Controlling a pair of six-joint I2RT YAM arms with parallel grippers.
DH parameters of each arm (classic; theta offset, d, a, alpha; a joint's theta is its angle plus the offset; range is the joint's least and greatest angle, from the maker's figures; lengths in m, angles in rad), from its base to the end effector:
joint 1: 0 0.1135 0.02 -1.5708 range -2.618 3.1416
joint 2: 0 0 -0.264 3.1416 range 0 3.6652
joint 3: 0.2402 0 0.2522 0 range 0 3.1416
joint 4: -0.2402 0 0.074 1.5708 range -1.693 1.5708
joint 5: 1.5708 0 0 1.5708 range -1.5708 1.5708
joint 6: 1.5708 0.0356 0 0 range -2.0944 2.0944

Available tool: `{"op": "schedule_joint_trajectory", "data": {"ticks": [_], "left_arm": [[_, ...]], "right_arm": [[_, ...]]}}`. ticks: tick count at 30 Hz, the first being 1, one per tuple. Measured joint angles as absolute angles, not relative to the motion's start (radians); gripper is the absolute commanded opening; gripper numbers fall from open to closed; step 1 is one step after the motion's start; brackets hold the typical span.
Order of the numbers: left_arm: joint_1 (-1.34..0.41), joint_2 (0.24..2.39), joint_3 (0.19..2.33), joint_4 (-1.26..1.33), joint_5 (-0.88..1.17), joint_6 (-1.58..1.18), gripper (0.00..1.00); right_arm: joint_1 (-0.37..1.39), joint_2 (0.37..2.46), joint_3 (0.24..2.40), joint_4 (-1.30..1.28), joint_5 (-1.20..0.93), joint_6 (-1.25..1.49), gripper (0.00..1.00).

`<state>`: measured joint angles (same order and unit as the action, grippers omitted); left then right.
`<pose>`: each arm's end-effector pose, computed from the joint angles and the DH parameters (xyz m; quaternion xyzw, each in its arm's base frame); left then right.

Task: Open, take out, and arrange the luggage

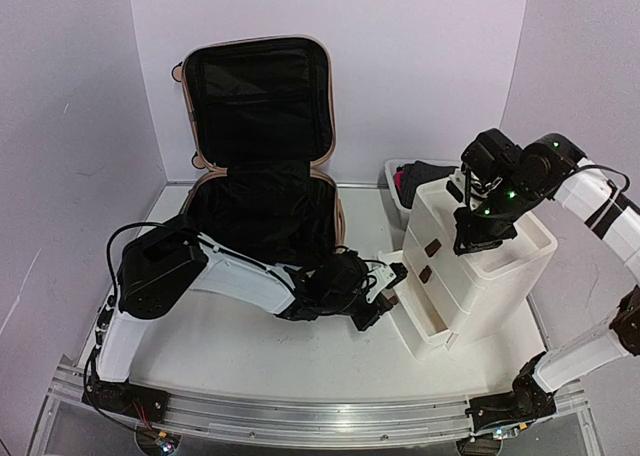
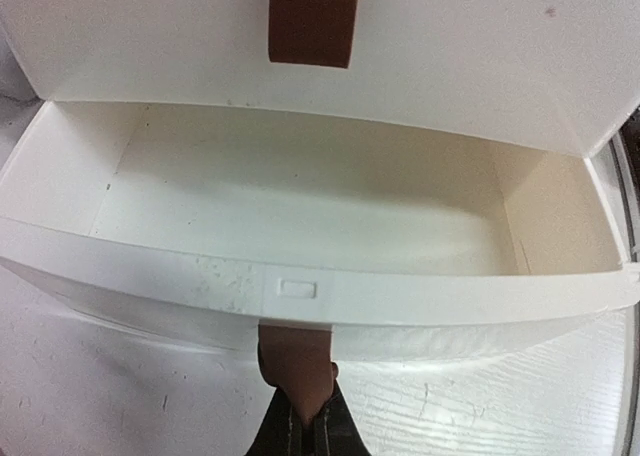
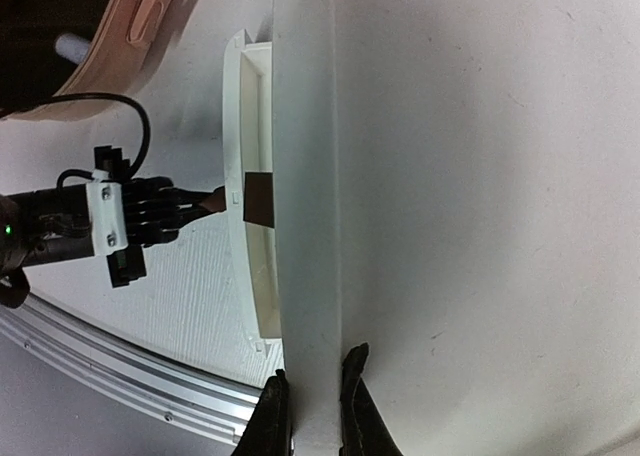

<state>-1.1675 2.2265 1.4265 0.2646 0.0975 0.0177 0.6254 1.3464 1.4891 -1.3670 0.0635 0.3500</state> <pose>0.1886 -0.4509 0.1330 0.5048 0.7065 -0.3043 0.3918 0.1897 0.1342 0.3621 -0.1297 0.9760 0.0531 0.1669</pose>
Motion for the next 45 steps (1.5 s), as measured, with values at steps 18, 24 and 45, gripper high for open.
{"op": "schedule_joint_trajectory", "data": {"ticks": [18,24,45], "left_arm": [[-1.138,1.838,1.286,0.068,0.152,-0.229,0.59],[-0.947,1.672,1.374,-0.111,0.175,-0.458,0.59],[-0.656,2.155,1.931,-1.005,0.279,-0.479,0.52]], "right_arm": [[0.628,1.283,1.399,-1.249,0.129,0.36,0.0],[0.627,1.285,1.398,-1.246,0.129,0.356,0.0],[0.616,1.321,1.417,-1.265,0.105,0.295,0.0]]}}
